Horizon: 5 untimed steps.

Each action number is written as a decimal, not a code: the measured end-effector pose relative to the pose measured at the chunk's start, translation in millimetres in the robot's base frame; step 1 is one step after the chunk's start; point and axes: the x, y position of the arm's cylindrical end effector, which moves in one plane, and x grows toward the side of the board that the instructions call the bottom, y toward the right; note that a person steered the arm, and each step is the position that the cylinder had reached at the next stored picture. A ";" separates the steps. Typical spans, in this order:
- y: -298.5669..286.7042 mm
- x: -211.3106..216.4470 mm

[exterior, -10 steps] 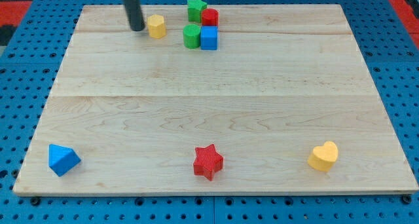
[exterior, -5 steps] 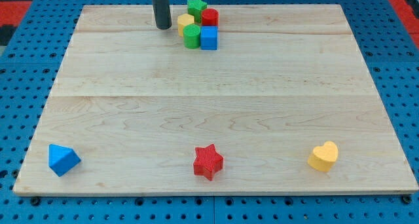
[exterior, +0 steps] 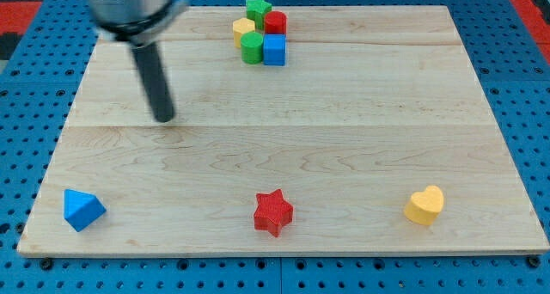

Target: Move the blue triangle towards red star

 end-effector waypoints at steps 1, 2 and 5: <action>-67.0 14.5; -117.5 31.3; -102.2 143.7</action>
